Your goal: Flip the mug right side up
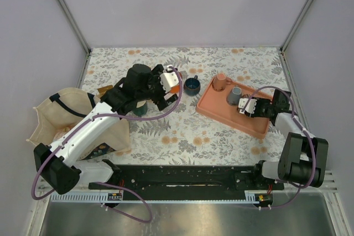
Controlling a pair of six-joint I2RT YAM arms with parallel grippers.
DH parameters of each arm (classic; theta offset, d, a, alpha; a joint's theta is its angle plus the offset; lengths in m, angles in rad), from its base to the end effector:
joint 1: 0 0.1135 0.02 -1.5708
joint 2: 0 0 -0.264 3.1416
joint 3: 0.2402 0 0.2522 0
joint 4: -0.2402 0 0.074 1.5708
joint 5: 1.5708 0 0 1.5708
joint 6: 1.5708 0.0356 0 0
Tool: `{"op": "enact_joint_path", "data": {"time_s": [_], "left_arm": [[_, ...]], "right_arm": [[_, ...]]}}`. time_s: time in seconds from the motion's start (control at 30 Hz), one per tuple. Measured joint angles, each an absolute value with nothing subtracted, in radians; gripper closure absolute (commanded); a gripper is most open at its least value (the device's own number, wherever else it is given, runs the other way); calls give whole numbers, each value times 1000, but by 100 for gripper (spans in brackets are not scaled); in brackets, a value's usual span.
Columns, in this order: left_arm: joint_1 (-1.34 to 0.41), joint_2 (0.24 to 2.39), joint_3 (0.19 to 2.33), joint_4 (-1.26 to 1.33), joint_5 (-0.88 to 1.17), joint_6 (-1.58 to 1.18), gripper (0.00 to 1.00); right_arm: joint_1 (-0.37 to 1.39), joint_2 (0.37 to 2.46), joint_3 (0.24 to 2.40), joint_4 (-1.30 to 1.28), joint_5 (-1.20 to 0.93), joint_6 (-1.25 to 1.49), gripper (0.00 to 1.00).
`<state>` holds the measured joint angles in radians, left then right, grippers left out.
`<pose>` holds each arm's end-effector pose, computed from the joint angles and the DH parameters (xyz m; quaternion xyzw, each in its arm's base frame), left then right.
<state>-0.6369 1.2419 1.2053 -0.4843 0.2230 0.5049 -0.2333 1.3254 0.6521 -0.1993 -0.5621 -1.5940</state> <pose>0.2172 -0.1705 0.3602 0.5116 0.6935 -0.1289 0.4906 0.2493 -0.0397 0.1840 -0.6417 0.6421 -0.1010 0.4071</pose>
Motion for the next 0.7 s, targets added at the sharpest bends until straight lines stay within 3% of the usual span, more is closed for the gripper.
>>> {"op": "enact_joint_path", "data": {"time_s": [0.13, 0.23, 0.43, 0.7], "left_arm": [[-637, 1243, 1210, -484, 223, 496, 5], [-637, 1244, 1216, -480, 224, 480, 5], [-637, 1246, 1217, -433, 226, 407, 5], [-637, 1246, 1177, -332, 212, 233, 5]], "right_arm": [[-234, 1306, 580, -103, -572, -1664, 87], [-232, 1232, 525, -30, -588, -1640, 99], [-229, 1027, 521, -174, -482, -1408, 100], [-219, 963, 837, -527, -441, -860, 100]]}}
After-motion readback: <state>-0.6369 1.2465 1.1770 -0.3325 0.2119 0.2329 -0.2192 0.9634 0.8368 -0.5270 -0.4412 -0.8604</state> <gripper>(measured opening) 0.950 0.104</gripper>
